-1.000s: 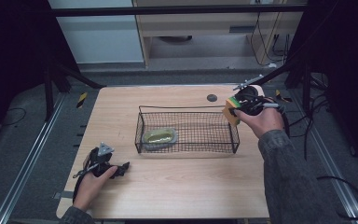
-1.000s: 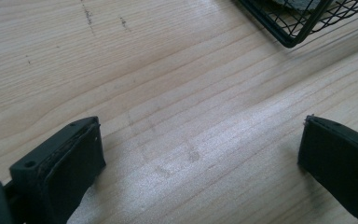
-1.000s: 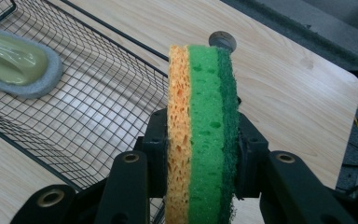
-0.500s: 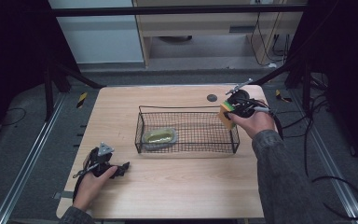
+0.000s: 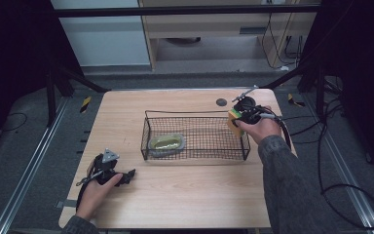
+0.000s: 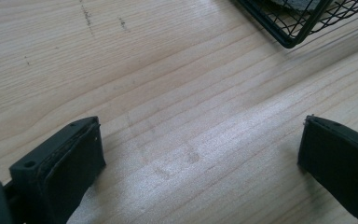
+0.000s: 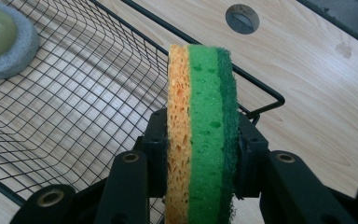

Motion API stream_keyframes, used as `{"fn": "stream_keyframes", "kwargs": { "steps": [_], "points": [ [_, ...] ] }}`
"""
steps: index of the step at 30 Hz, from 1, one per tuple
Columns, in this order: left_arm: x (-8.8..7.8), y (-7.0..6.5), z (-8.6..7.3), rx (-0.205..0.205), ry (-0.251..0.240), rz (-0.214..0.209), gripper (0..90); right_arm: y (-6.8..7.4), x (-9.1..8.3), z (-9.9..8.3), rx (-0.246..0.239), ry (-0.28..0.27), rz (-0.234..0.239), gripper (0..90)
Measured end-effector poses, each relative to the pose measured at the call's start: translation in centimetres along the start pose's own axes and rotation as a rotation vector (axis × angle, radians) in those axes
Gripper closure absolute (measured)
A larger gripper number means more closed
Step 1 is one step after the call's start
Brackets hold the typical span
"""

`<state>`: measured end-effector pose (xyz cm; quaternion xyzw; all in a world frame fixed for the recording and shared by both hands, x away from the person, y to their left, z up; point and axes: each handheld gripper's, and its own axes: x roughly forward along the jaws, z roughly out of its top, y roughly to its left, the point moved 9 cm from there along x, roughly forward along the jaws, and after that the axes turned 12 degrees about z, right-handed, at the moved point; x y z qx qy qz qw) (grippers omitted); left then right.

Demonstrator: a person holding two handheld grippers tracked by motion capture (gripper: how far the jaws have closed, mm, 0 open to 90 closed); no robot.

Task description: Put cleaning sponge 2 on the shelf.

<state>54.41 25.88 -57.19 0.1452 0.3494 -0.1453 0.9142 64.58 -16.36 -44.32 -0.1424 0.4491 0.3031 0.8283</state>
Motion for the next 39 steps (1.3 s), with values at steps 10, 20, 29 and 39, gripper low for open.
{"fn": "stream_keyframes", "kwargs": {
  "steps": [10, 20, 29, 39],
  "points": [
    [0.0, 0.0, 0.0, 0.001, -0.001, 0.000, 0.0, -0.5, 1.4, -1.2, 0.024, 0.022, -0.003, 64.2],
    [0.0, 0.0, 0.0, 0.000, 0.000, -0.001, 0.0, -0.4, 2.4, -1.6, 0.025, 0.038, -0.002, 64.1],
    [0.0, 0.0, 0.0, 0.000, 0.000, -0.002, 0.0, -0.4, 3.4, -1.8, 0.027, 0.047, -0.003, 64.0],
    [0.0, 0.0, 0.0, 0.000, -0.001, -0.003, 0.0, -0.1, 4.0, -1.8, 0.026, 0.054, 0.003, 62.8]
  ]
}}
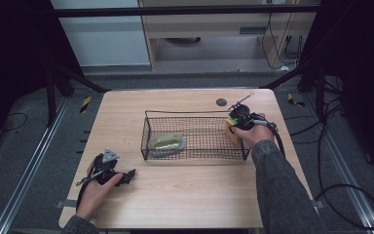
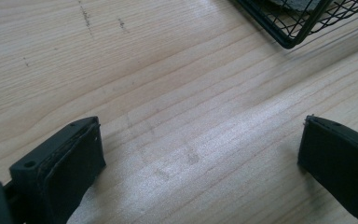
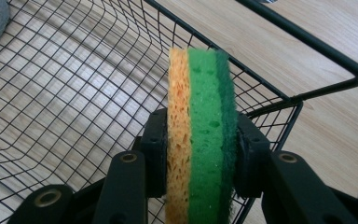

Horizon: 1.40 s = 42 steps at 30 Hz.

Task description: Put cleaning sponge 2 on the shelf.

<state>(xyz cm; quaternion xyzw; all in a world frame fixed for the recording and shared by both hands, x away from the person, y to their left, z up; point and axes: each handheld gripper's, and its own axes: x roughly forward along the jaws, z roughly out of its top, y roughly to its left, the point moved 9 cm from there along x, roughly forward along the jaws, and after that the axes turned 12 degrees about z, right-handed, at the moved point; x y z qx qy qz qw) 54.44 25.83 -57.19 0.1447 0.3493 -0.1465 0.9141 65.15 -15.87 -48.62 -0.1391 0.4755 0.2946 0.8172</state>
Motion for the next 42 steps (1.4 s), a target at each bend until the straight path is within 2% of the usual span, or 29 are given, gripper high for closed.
{"fn": "stream_keyframes", "kwargs": {
  "steps": [9, 24, 42],
  "points": [
    [0.0, 0.0, 0.0, 0.000, 0.000, -0.001, 0.0, -0.1, -0.1, -0.1, 0.001, 0.004, -0.003, 60.6],
    [0.0, 0.0, 0.0, -0.001, 0.000, -0.001, 0.0, 0.5, -0.7, -0.2, 0.015, -0.015, 0.008, 46.8],
    [0.0, 0.0, 0.0, 0.004, 0.003, -0.002, 0.0, 3.4, -0.3, -0.3, 0.005, -0.020, 0.067, 43.1]
  ]
}}
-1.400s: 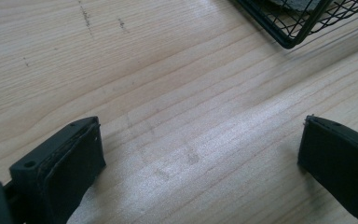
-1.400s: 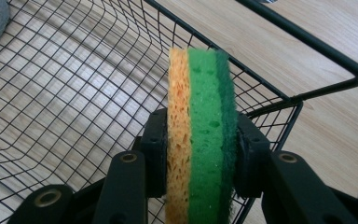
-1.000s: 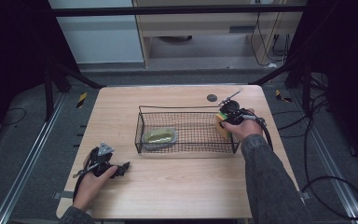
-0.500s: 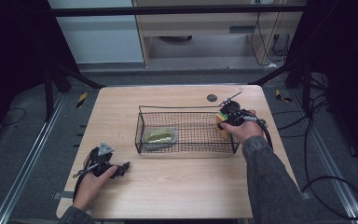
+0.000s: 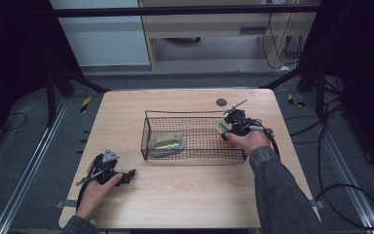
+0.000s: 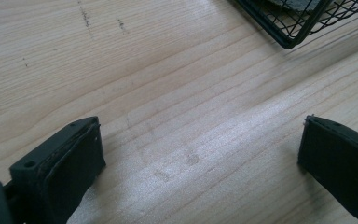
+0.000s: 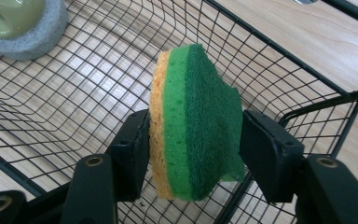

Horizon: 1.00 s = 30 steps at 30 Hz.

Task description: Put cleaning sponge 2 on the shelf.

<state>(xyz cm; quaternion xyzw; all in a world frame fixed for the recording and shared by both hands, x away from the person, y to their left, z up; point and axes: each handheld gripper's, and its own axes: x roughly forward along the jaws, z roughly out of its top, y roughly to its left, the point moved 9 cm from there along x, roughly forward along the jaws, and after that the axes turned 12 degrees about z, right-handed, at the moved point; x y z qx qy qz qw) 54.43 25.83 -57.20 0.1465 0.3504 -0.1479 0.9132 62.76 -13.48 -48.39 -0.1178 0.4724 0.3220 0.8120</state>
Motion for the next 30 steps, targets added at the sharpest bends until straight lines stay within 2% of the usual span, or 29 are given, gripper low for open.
{"fn": "stream_keyframes", "kwargs": {
  "steps": [6, 9, 14, 17, 24, 30],
  "points": [
    [0.0, 0.0, 0.0, 0.000, 0.000, 0.000, 0.0, 0.3, 0.2, -0.1, 0.006, 0.007, 0.009, 37.0],
    [0.0, 0.0, 0.0, 0.000, 0.000, 0.000, 0.0, 0.7, 0.1, -0.2, 0.005, 0.009, 0.010, 28.0],
    [0.0, 0.0, 0.0, 0.000, 0.000, 0.000, 0.0, 1.2, -0.5, 0.0, -0.001, -0.026, 0.006, 17.3],
    [0.0, 0.0, 0.0, 0.001, 0.000, 0.000, 0.0, 1.0, -0.9, 0.1, -0.011, -0.048, -0.012, 13.2],
    [0.0, 0.0, 0.0, 0.001, 0.001, -0.001, 0.0, 0.5, -1.8, 0.1, 0.018, -0.091, -0.021, 7.9],
    [0.0, 0.0, 0.0, 0.001, 0.000, -0.001, 0.0, 0.1, -2.6, 0.2, 0.030, -0.138, -0.032, 7.1]
  ]
}}
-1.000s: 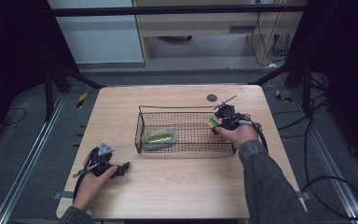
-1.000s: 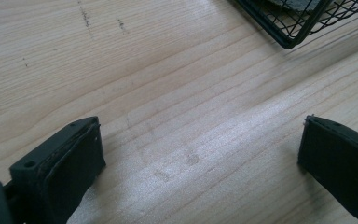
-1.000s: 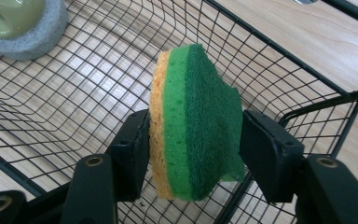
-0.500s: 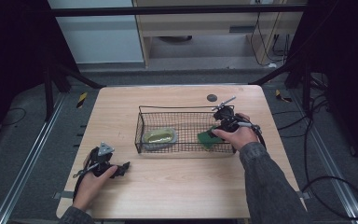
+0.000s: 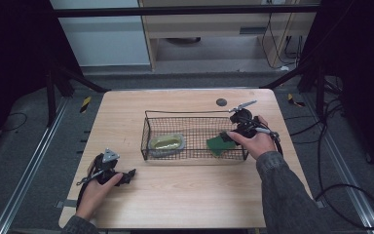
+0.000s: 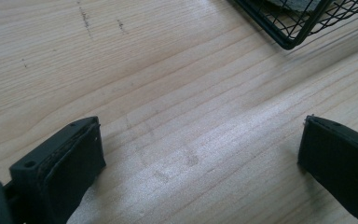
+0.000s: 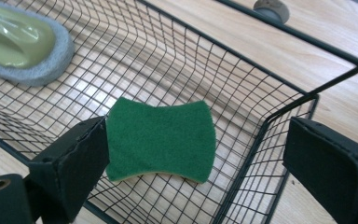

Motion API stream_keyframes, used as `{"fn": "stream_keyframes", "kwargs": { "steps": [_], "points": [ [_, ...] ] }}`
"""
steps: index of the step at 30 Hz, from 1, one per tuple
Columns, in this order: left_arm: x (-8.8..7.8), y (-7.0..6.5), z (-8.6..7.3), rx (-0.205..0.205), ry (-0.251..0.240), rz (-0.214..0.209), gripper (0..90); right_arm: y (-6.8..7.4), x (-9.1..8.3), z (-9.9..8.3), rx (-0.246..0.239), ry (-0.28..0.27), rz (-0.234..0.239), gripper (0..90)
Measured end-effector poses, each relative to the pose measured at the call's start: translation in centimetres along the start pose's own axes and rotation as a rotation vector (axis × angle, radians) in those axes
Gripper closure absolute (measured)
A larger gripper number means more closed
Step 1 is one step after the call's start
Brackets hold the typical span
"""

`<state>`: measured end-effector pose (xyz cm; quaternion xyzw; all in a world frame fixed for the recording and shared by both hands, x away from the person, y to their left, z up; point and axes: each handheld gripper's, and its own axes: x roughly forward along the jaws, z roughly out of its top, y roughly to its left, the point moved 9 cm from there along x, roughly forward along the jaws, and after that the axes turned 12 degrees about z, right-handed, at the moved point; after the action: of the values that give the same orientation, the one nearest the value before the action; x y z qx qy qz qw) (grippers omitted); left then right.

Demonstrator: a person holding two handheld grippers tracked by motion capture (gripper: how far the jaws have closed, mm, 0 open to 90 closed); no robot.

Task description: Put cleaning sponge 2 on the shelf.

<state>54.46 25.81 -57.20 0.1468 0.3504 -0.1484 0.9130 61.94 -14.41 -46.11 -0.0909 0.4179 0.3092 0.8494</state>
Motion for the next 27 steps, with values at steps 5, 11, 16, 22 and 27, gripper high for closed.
{"fn": "stream_keyframes", "kwargs": {
  "steps": [5, 11, 16, 22, 27],
  "points": [
    [0.0, 0.0, 0.0, 0.001, 0.000, 0.000, 0.0, -0.4, -0.6, 0.2, 0.008, -0.034, -0.010, 6.1],
    [0.0, 0.0, 0.0, 0.001, 0.000, -0.001, 0.0, -0.8, -1.4, 0.3, 0.023, -0.068, -0.033, 5.9],
    [0.0, 0.0, 0.0, 0.001, 0.000, -0.001, 0.0, -1.2, -2.0, 0.0, 0.025, -0.082, -0.046, 5.9],
    [0.0, 0.0, 0.0, 0.001, 0.000, -0.001, 0.0, -1.8, -3.4, -0.8, 0.052, -0.127, -0.061, 6.3],
    [0.0, 0.0, 0.0, 0.001, 0.000, 0.000, 0.0, -2.0, -4.9, -1.8, 0.057, -0.161, -0.045, 5.5]
  ]
}}
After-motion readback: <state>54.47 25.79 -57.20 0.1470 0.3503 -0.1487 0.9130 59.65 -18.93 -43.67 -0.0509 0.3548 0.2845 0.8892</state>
